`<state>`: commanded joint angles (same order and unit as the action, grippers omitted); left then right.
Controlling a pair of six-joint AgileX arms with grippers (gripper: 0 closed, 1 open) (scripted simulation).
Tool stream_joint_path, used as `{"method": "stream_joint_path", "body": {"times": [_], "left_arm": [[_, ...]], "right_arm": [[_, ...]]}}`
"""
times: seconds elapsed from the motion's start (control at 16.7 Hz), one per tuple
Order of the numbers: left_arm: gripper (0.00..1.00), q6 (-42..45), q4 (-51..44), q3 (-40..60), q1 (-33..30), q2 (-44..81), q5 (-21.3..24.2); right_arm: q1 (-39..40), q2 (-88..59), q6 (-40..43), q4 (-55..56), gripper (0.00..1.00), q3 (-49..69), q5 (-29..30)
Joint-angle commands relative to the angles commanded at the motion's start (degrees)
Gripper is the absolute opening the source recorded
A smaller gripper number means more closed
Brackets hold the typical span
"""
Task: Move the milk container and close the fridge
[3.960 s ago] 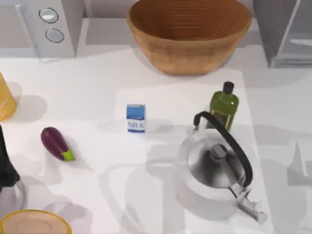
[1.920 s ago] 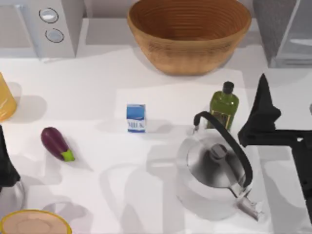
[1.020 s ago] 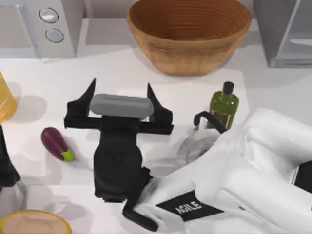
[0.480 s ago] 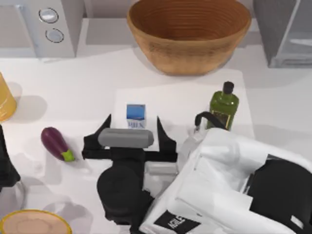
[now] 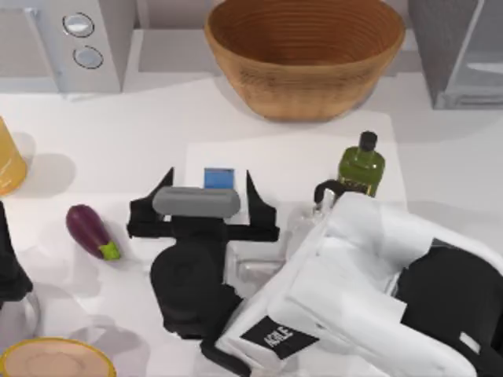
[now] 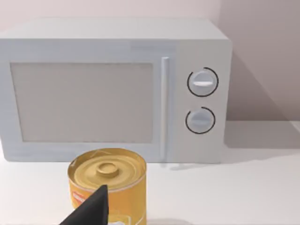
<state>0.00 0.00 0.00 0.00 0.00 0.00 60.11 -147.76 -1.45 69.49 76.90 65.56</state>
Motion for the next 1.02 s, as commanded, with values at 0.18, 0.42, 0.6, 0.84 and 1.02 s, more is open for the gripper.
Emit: {"method": "stream_joint_path", "body": {"times": [0.18, 0.42, 0.6, 0.84, 1.02], "left_arm": [[1.00, 0.00, 0.00, 0.00, 0.00, 0.00, 0.00], [1.00, 0.00, 0.00, 0.00, 0.00, 0.00, 0.00], [1.00, 0.00, 0.00, 0.00, 0.00, 0.00, 0.00], [1.00, 0.00, 0.00, 0.00, 0.00, 0.00, 0.00], [1.00, 0.00, 0.00, 0.00, 0.00, 0.00, 0.00]], "right_arm": [[-1.90, -0.18, 0.33, 0.70, 1.00, -0.13, -1.84], [-2.16, -0.15, 0.40, 0.86, 1.00, -0.26, -2.06], [-2.16, -0.15, 0.40, 0.86, 0.77, -0.26, -2.06], [-2.16, -0.15, 0.40, 0.86, 0.47, -0.26, -2.06], [-2.16, -0.15, 0.40, 0.86, 0.25, -0.26, -2.06]]}}
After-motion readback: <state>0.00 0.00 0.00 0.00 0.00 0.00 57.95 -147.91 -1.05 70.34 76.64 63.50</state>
